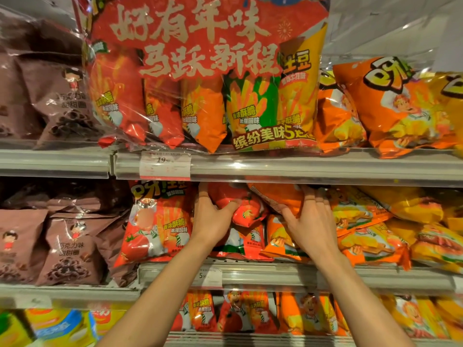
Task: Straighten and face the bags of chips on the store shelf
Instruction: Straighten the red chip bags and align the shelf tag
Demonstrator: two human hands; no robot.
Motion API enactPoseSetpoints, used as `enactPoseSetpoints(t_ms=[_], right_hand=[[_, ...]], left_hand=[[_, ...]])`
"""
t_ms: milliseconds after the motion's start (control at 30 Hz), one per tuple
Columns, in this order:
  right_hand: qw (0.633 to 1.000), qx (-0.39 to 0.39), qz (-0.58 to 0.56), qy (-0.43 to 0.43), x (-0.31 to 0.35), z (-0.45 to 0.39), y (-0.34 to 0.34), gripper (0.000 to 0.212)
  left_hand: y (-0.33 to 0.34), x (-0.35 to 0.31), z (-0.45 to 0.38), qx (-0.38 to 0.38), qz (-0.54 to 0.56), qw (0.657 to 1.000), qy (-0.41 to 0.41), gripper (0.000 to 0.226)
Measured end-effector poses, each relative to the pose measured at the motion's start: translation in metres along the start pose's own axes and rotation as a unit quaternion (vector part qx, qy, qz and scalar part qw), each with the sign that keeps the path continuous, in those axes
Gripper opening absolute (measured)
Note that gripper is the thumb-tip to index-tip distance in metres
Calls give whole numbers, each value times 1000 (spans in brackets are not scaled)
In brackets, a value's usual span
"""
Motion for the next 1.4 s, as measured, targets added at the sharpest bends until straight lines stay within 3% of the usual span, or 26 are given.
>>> enactPoseSetpoints(t_ms=[200, 333, 533, 700, 767, 933, 1067, 1233, 1400], right_hand=[[1000, 4, -7, 2, 1, 0, -1, 63], [1000, 10, 1, 0, 4, 1, 0, 60], [999, 20, 27, -23, 13, 8, 5, 57], [998, 21, 47, -44, 15, 11, 6, 60], [998, 17, 49, -39, 13, 8, 5, 62], [994, 47, 96, -35, 13, 2, 3, 68], [989, 76, 115, -49, 12, 4, 5, 74], [985, 101, 127, -62, 15, 4, 3, 83], [985, 80, 116, -97, 29, 12, -2, 83]], left_hand=[[-27, -4, 26, 47, 36, 998, 7, 57], [-53, 1, 35, 67, 23, 997, 28, 84], [-69, 2, 36, 67, 26, 997, 17, 77], [-59, 0, 34, 10, -6, 1000, -3, 117], [-61, 0, 34, 19, 18, 1000, -10, 114], [-87, 2, 37, 28, 30, 999, 14, 77], [-115, 1, 44, 36, 7, 999, 13, 86], [-143, 7, 50, 51, -4, 998, 29, 75], [-164, 12, 51, 47, 0, 998, 34, 80]])
Point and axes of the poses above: each hand's wrist, its own z-axis away from the middle knuckle, its own y-axis out of the palm, x = y × z, the point moved 3 cm from there along -z, towards the middle knuckle
